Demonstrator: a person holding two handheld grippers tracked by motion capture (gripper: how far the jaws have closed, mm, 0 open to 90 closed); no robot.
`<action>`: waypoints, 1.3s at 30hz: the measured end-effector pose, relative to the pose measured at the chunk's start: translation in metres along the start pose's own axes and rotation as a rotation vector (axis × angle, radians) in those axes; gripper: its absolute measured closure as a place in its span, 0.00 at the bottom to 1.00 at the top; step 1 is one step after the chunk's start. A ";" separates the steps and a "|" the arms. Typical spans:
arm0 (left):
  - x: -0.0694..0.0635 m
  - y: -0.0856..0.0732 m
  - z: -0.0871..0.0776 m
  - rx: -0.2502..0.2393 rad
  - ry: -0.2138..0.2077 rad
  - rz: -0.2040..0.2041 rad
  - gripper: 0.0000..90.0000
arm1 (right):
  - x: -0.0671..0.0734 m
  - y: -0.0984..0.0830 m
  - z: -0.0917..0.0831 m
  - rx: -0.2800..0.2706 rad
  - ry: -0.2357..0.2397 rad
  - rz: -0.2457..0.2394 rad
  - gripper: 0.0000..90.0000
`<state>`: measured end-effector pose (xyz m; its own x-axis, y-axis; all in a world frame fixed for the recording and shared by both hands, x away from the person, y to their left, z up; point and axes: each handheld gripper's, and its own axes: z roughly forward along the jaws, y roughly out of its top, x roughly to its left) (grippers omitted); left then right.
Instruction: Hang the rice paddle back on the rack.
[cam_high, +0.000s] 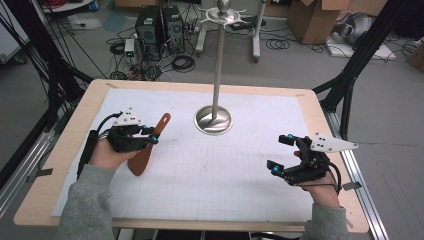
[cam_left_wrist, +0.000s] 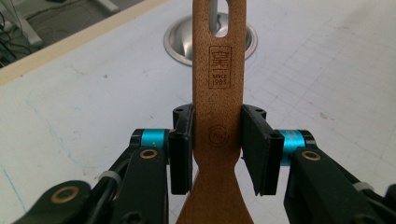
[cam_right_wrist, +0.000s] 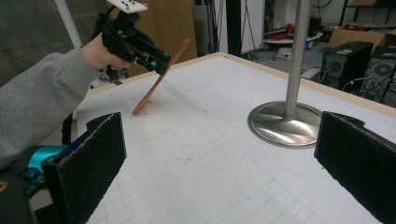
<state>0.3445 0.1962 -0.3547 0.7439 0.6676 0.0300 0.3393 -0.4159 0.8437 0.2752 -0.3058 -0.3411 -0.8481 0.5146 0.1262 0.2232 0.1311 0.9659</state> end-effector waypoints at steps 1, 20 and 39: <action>-0.001 0.001 -0.002 -0.010 0.003 -0.004 0.72 | 0.000 0.000 0.001 -0.001 0.000 -0.005 0.01; -0.018 0.013 -0.015 -0.091 0.037 0.014 0.72 | -0.001 0.002 0.006 0.004 0.014 -0.005 0.01; -0.012 0.014 -0.015 -0.144 -0.005 -0.022 0.72 | -0.005 0.002 -0.003 -0.025 0.008 0.007 0.01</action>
<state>0.3313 0.1915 -0.3350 0.7401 0.6725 0.0079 0.2698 -0.3077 0.9124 0.2780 -0.3106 -0.3392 -0.8505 0.5084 0.1350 0.2174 0.1062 0.9703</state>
